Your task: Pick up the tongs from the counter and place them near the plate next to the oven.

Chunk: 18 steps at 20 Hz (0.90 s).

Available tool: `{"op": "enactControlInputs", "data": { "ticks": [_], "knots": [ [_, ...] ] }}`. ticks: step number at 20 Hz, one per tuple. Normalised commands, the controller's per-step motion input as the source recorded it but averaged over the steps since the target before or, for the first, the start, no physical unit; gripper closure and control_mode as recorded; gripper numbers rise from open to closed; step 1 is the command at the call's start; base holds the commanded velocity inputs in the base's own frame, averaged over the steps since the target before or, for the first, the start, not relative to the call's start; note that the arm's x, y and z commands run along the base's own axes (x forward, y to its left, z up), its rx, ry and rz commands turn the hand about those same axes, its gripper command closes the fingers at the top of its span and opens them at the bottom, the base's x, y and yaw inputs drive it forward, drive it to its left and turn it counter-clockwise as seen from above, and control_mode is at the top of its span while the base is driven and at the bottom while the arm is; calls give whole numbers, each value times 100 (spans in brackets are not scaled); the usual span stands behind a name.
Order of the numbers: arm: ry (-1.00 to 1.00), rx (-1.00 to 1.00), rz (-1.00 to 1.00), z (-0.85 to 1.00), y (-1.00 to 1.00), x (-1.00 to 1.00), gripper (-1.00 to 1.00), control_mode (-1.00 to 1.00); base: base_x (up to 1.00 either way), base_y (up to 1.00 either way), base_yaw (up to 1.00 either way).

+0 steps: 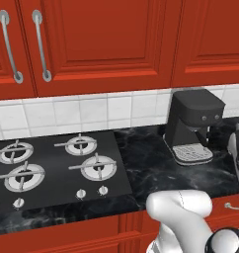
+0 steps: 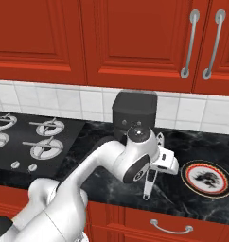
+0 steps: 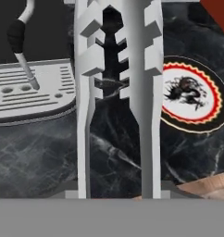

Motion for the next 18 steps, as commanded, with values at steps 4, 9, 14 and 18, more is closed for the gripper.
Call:
{"op": "enactControlInputs", "data": {
  "ticks": [4, 9, 14, 18],
  "knots": [
    [0, 0, 0, -33, -46, 37, 100, -100, 0, 0, 0],
    [0, 0, 0, -31, -32, 49, 100, -100, 0, 0, 0],
    [0, 0, 0, -35, -26, 34, 100, -100, 0, 0, 0],
    [0, 0, 0, -43, -19, 15, 100, -100, 0, 0, 0]
  ]
}}
